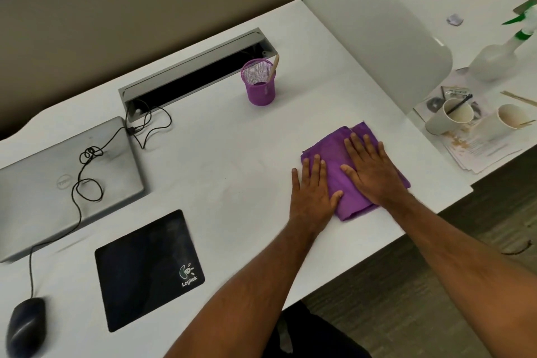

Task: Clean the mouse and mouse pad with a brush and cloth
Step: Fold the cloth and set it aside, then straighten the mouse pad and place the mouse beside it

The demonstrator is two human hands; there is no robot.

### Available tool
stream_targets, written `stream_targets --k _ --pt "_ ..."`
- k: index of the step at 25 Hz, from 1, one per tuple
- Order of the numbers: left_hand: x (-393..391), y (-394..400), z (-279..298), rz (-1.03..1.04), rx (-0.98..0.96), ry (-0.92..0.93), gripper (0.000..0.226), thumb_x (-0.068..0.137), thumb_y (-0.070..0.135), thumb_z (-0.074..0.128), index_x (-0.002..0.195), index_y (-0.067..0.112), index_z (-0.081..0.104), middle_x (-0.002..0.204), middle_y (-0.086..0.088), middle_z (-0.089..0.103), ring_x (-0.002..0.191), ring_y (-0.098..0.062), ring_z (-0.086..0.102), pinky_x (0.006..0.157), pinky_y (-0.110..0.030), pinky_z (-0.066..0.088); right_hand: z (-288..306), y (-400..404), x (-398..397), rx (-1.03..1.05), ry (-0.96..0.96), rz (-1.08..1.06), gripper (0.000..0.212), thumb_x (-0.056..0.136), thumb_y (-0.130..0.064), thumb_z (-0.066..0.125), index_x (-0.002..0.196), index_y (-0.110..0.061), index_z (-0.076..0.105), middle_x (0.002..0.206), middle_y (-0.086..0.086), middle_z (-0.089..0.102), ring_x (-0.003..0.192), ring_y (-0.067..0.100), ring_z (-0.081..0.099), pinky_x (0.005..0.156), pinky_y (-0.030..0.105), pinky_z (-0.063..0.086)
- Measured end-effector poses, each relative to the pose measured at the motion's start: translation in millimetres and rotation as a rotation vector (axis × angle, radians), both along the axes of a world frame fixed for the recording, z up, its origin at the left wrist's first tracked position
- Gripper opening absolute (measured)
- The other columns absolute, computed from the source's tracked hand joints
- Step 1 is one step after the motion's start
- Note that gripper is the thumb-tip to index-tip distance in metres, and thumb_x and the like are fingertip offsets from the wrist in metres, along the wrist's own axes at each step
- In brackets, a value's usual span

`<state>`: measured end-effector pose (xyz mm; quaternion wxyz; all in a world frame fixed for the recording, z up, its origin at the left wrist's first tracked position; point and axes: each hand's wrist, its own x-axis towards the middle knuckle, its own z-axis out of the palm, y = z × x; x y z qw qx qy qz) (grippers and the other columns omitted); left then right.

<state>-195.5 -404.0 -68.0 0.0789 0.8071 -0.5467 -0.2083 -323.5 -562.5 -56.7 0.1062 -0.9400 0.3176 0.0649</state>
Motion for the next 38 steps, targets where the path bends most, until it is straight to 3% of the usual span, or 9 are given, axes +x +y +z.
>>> stream_targets --k 3,11,19,22,24,28,33,35,38 --pt "4 2 8 -0.013 -0.002 0.027 0.082 0.106 0.062 0.022 0.164 0.014 -0.009 0.173 -0.006 -0.013 0.158 -0.024 -0.02 0.128 -0.046 -0.014 -1 0 -2 0.001 0.006 0.004 0.088 0.094 -0.07 -0.004 0.164 -0.016 -0.001 0.173 0.005 -0.005 0.16 0.027 -0.007 0.129 0.051 -0.001" --pt "43 53 40 0.046 -0.094 0.007 0.076 0.108 0.054 0.031 0.166 0.013 0.003 0.174 -0.004 -0.006 0.16 -0.023 -0.013 0.129 -0.042 -0.011 24 33 31 -0.007 -0.104 0.026 0.078 0.101 -0.059 0.013 0.164 -0.015 0.002 0.173 0.005 0.0 0.16 0.027 -0.004 0.129 0.05 0.002" --pt "104 167 55 0.247 -0.023 -0.105 0.075 0.11 0.051 0.028 0.165 0.011 -0.003 0.173 -0.004 -0.013 0.159 -0.023 -0.017 0.128 -0.042 -0.012 34 129 103 0.07 -0.16 0.189 0.08 0.102 -0.061 0.013 0.164 -0.009 0.007 0.171 0.005 0.0 0.159 0.026 -0.004 0.13 0.046 0.001" --pt "129 219 56 0.327 0.023 -0.148 0.075 0.11 0.053 0.023 0.164 0.012 -0.007 0.172 -0.003 -0.017 0.158 -0.022 -0.02 0.128 -0.042 -0.013 32 170 126 0.106 -0.155 0.244 0.075 0.106 -0.054 0.025 0.163 -0.01 0.003 0.172 0.004 -0.003 0.16 0.025 -0.005 0.13 0.042 -0.003" --pt "146 254 57 0.394 0.035 -0.15 0.075 0.109 0.053 0.023 0.164 0.011 -0.005 0.172 -0.003 -0.016 0.158 -0.022 -0.02 0.128 -0.041 -0.013 33 199 142 0.12 -0.14 0.277 0.074 0.107 -0.049 0.029 0.163 -0.011 0.001 0.171 0.003 -0.006 0.16 0.024 -0.005 0.13 0.04 -0.004" --pt "174 317 54 0.499 0.027 -0.14 0.074 0.109 0.052 0.025 0.165 0.011 0.001 0.174 -0.003 -0.009 0.159 -0.021 -0.015 0.128 -0.039 -0.012 32 246 168 0.107 -0.091 0.331 0.077 0.103 -0.054 0.019 0.163 -0.011 -0.002 0.17 0.002 -0.01 0.159 0.021 -0.008 0.129 0.038 -0.004" --pt "202 384 45 0.615 0.017 -0.105 0.073 0.109 0.049 0.03 0.165 0.01 0.002 0.174 -0.003 -0.004 0.16 -0.021 -0.01 0.129 -0.038 -0.009 22 293 193 0.158 -0.059 0.341 0.074 0.109 -0.05 0.031 0.164 -0.012 -0.002 0.172 0.002 -0.008 0.16 0.022 -0.005 0.129 0.036 -0.005" --pt "210 405 41 0.642 0.029 -0.081 0.073 0.109 0.049 0.028 0.165 0.011 0.0 0.174 -0.002 -0.006 0.16 -0.02 -0.012 0.129 -0.037 -0.009 18 308 198 0.185 -0.065 0.311 0.074 0.108 -0.05 0.035 0.164 -0.012 0.005 0.173 0.003 -0.002 0.16 0.022 0.001 0.129 0.036 0.0" --pt "219 426 37 0.687 0.037 -0.037 0.073 0.109 0.05 0.027 0.165 0.013 -0.002 0.174 -0.002 -0.006 0.16 -0.021 -0.012 0.13 -0.038 -0.007 16 327 204 0.127 -0.074 0.196 0.07 0.105 -0.053 0.042 0.161 -0.013 0.029 0.169 0.006 0.026 0.153 0.026 0.03 0.122 0.041 0.027"
